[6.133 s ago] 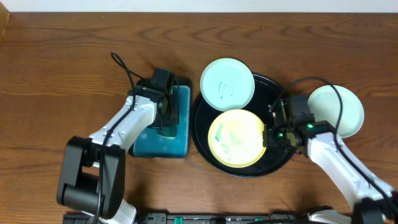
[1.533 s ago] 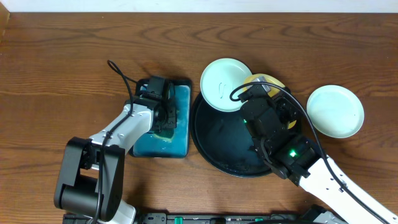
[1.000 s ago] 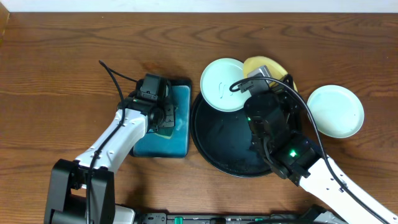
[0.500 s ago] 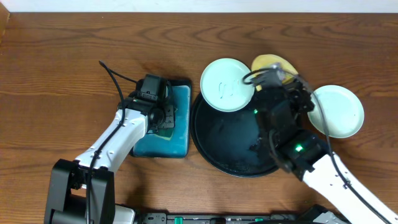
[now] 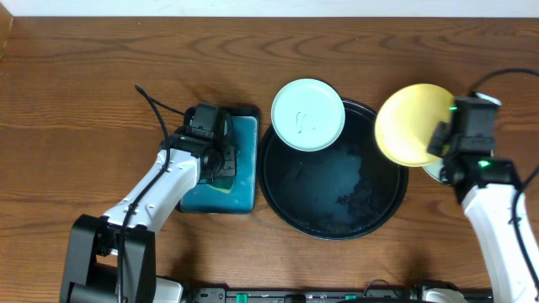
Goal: Clean dirty plates on tray and stack at the side
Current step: 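Carry the yellow plate right and lay it on the clean green plate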
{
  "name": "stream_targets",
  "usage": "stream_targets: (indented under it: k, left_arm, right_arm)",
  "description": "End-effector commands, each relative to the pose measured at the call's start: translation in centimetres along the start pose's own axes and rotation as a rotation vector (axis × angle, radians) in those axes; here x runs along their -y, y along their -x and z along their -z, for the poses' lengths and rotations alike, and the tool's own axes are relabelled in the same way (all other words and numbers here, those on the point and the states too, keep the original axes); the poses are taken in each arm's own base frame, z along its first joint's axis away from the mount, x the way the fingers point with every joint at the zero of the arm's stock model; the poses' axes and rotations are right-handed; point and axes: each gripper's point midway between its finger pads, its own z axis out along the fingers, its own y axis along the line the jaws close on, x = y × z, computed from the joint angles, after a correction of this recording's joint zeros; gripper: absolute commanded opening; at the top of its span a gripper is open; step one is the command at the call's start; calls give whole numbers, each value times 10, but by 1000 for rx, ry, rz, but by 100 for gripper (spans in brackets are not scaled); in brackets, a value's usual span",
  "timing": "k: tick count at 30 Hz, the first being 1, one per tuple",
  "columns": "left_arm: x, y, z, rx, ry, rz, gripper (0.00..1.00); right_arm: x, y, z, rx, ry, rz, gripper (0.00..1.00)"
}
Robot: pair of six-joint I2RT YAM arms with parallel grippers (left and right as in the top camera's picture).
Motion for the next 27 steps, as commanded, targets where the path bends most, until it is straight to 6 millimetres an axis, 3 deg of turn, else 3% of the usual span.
stream_targets:
  k: [1, 11, 20, 22, 23, 27]
  left_arm:
    - [-2, -2, 1, 0, 0, 6, 8]
    - [-2, -2, 1, 0, 0, 6, 8]
    - [-2, -2, 1, 0, 0, 6, 8]
    - [-2, -2, 1, 0, 0, 6, 8]
    - [-2, -2, 1, 0, 0, 6, 8]
    - [-2, -2, 1, 0, 0, 6, 8]
  right_arm:
    - [12, -8, -21, -115, 85, -282, 1]
    - [66, -52, -81, -351, 59, -547, 1]
    - [91, -66, -97, -396, 25, -627, 2]
    - [88, -60, -99, -376, 59, -627, 29]
    - [84, -57, -99, -373, 86, -615, 36]
    - [46, -38, -93, -342, 332, -532, 44]
